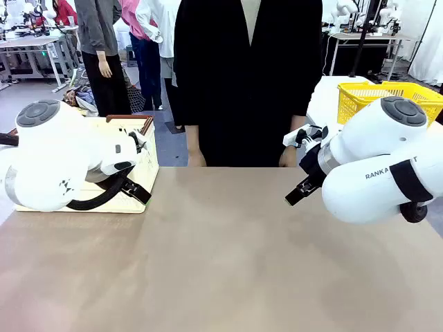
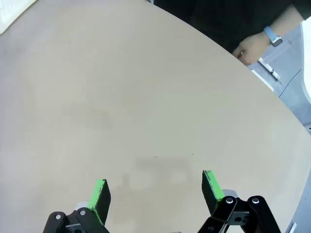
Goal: Place the drinks into the Shopping basket.
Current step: Pick up one drink and place it into the Shopping basket.
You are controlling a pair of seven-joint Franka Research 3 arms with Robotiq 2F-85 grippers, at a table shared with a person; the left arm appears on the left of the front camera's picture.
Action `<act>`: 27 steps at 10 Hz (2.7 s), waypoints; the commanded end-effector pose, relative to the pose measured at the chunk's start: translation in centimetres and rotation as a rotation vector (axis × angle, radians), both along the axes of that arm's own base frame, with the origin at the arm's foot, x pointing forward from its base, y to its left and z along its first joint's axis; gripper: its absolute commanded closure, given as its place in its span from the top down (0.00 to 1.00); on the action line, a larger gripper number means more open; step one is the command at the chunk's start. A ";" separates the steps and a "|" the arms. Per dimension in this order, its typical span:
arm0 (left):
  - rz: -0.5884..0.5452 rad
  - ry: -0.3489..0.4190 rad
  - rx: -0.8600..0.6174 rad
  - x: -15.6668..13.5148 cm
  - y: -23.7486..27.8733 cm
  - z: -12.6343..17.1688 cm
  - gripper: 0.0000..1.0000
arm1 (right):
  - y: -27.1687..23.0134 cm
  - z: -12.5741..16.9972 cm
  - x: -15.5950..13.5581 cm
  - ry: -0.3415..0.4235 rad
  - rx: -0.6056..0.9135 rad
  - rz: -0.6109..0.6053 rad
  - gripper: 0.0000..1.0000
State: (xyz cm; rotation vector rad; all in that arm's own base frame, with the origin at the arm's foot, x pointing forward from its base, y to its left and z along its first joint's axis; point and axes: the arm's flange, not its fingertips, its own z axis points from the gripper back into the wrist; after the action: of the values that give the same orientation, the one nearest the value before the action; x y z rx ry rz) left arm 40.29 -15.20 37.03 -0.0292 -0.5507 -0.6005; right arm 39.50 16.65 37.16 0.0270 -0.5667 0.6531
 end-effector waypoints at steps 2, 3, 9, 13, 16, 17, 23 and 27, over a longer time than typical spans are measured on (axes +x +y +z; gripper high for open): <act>0.000 -0.001 0.000 0.0 0.0 0.0 1.00 | 0.0 0.0 0.0 0.000 0.000 0.000 1.00; 0.000 -0.001 0.000 0.0 0.0 0.0 1.00 | 0.0 0.0 0.0 0.000 0.000 0.000 1.00; 0.000 -0.001 0.000 0.0 0.0 0.0 1.00 | 0.0 0.0 0.0 0.000 0.000 0.000 1.00; 0.000 -0.001 0.000 0.0 0.0 0.0 1.00 | 0.0 0.0 0.0 0.000 0.000 0.000 1.00; -0.053 0.237 0.015 -1.1 0.0 0.2 1.00 | -0.2 -0.1 -0.2 0.252 -0.005 -0.014 1.00; -0.061 0.598 -0.036 -2.0 -0.5 0.7 1.00 | -1.3 0.3 0.1 0.491 0.107 0.003 1.00; -0.021 0.394 -1.014 -7.6 16.5 18.9 1.00 | -23.8 13.7 -5.7 0.628 1.145 0.081 1.00; 0.482 0.102 -1.486 -18.0 39.7 15.8 1.00 | -41.5 12.4 -15.7 0.319 1.486 -0.302 1.00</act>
State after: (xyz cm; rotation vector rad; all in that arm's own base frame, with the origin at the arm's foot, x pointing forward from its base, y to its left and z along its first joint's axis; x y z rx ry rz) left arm 20.64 22.99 55.53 -1.1849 -0.6130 0.1611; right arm 21.79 -24.69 51.03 1.3175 -0.5046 -0.0518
